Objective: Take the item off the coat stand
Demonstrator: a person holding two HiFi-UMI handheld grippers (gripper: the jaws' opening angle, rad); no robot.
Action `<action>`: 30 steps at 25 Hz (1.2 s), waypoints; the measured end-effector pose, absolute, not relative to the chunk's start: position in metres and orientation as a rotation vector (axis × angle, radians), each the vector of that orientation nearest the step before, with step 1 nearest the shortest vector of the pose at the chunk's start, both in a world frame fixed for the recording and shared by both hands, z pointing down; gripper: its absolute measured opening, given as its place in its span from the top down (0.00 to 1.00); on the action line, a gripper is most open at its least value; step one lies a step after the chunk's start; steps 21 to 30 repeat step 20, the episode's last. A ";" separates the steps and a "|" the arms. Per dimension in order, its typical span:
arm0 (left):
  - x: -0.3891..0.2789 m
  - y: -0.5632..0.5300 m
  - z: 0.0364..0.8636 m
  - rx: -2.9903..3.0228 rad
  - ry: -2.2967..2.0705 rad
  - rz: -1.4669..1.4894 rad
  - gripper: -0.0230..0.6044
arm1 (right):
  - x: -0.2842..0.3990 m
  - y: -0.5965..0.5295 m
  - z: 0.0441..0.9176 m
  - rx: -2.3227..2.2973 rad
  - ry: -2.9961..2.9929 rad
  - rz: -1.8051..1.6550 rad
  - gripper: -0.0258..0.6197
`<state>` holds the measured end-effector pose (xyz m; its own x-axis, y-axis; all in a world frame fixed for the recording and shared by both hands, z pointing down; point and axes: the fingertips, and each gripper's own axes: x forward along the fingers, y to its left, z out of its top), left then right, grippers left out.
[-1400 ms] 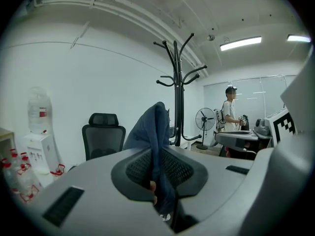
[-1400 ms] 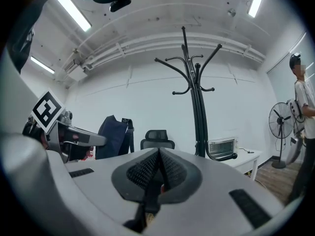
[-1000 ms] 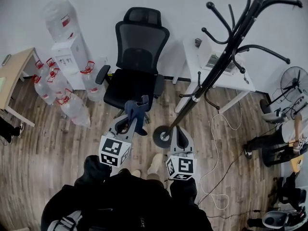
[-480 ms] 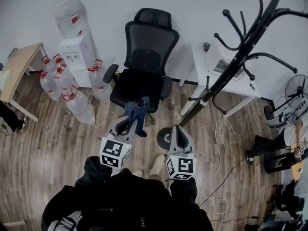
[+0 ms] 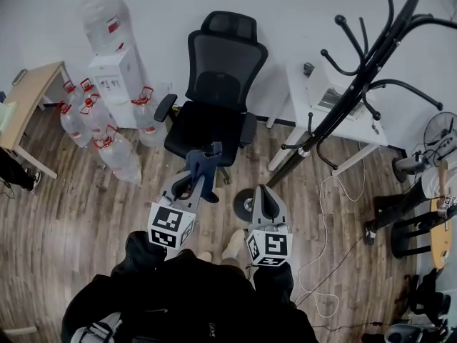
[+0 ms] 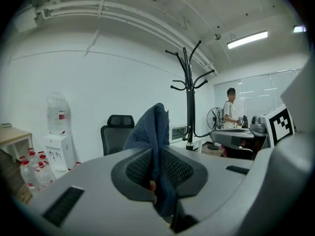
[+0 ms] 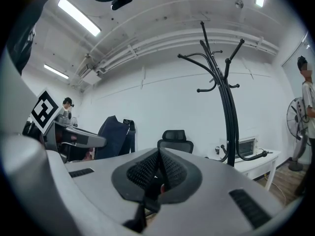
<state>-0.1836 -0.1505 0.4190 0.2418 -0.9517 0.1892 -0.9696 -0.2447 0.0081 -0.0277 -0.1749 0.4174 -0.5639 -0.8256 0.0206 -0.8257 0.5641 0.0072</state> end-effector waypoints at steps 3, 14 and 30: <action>-0.182 -0.152 0.419 2.374 -1.848 0.216 0.88 | -0.025 -0.175 0.417 1.455 -2.760 0.004 0.94; -0.182 -0.153 0.421 2.374 -1.844 0.222 0.88 | -0.026 -0.177 0.418 1.457 -2.756 0.004 0.94; -0.185 -0.158 0.419 2.380 -1.844 0.218 0.88 | -0.029 -0.182 0.416 1.458 -2.756 0.000 0.94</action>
